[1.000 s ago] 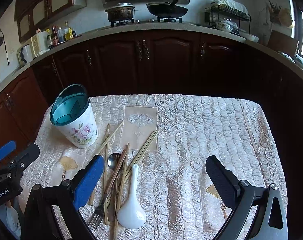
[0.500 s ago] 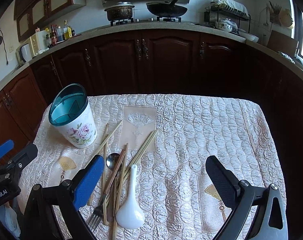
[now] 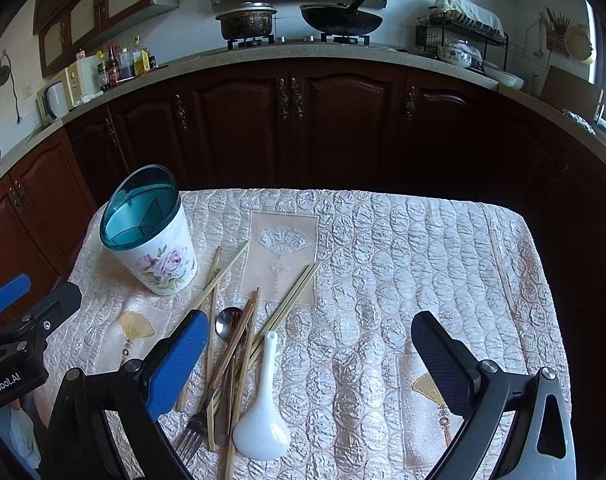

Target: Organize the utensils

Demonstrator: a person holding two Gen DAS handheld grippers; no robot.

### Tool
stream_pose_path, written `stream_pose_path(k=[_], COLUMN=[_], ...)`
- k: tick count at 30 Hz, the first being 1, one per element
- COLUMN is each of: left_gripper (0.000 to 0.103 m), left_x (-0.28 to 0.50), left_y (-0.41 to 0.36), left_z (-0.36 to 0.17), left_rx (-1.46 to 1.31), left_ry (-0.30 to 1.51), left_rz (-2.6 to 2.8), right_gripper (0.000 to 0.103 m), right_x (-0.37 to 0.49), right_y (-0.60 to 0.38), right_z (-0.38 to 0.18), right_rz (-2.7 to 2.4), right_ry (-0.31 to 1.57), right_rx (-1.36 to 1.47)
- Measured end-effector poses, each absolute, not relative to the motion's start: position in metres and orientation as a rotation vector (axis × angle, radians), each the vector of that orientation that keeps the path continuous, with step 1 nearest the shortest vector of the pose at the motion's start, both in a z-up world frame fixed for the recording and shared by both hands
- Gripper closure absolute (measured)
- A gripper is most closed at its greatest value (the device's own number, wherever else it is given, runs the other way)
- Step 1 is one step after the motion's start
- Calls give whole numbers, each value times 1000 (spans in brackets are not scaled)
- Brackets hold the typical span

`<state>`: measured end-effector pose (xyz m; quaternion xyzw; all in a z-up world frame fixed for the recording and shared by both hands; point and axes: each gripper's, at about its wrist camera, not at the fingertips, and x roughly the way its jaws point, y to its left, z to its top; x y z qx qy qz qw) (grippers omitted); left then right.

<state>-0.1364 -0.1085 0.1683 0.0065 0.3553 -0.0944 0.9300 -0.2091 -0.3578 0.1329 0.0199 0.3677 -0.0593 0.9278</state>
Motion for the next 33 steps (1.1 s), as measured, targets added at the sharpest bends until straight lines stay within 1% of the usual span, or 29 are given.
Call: stream_pose_path(k=[33], left_gripper=[1], left_x=[-123], left_y=[-107], left_z=[144], left_rx=[11], left_ry=[790], left_rz=[-189], right_gripper=[2], right_x=[-199], right_y=[-361], right_z=[111], right_rz=[-99], right_ry=[813], right_rx=[51])
